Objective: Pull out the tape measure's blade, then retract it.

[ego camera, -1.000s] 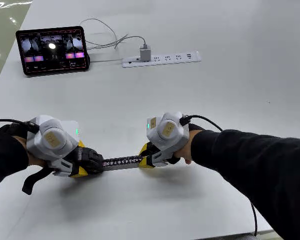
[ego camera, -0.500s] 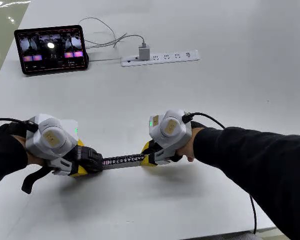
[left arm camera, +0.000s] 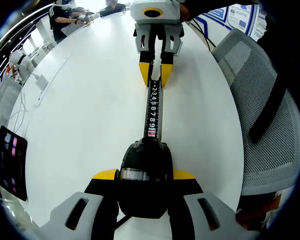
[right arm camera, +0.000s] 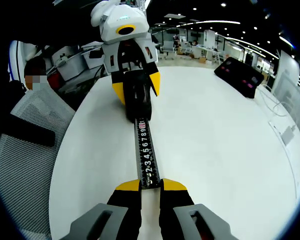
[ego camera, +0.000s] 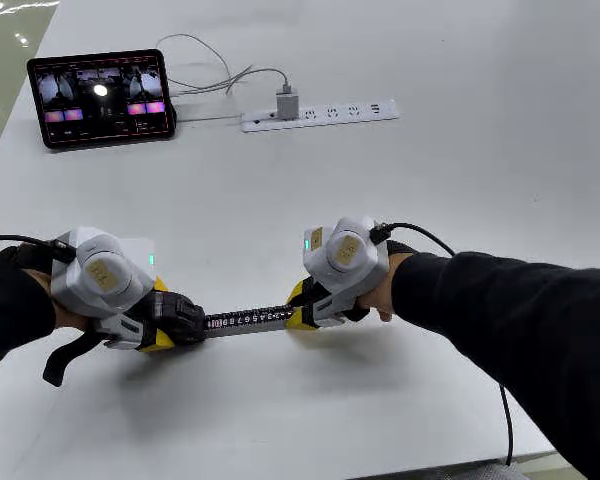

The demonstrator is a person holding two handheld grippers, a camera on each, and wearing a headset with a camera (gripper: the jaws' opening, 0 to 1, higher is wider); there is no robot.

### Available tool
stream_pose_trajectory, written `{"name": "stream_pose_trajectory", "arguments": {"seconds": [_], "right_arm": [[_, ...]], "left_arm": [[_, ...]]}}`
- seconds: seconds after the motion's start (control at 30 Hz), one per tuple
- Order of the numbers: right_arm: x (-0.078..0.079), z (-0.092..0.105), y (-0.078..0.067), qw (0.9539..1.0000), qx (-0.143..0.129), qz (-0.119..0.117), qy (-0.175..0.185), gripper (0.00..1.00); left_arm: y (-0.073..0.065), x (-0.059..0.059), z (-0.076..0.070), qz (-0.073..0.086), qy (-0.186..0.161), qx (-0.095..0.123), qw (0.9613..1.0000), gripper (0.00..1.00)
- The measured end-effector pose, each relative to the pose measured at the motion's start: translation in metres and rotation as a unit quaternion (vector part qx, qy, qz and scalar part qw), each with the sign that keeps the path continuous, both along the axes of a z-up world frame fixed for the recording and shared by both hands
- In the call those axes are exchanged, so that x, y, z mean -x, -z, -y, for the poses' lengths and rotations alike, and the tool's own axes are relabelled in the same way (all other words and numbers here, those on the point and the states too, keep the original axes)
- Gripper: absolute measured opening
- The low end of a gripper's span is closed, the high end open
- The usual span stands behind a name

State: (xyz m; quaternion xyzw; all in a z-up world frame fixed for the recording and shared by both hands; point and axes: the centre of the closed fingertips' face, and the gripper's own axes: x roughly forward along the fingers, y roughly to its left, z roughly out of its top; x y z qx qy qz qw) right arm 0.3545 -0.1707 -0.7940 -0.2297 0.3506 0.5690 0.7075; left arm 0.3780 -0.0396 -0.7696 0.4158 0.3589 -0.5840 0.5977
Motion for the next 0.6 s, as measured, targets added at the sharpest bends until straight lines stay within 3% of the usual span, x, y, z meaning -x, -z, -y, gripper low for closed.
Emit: {"name": "stream_pose_trajectory", "arguments": {"seconds": [0.6], "right_arm": [[0.0004,0.0071,0.0006,1.0000,0.003,0.000,0.002,0.08]], "left_arm": [[-0.0002,0.0001,0.0002,0.000,0.000,0.000,1.0000,0.32]]}}
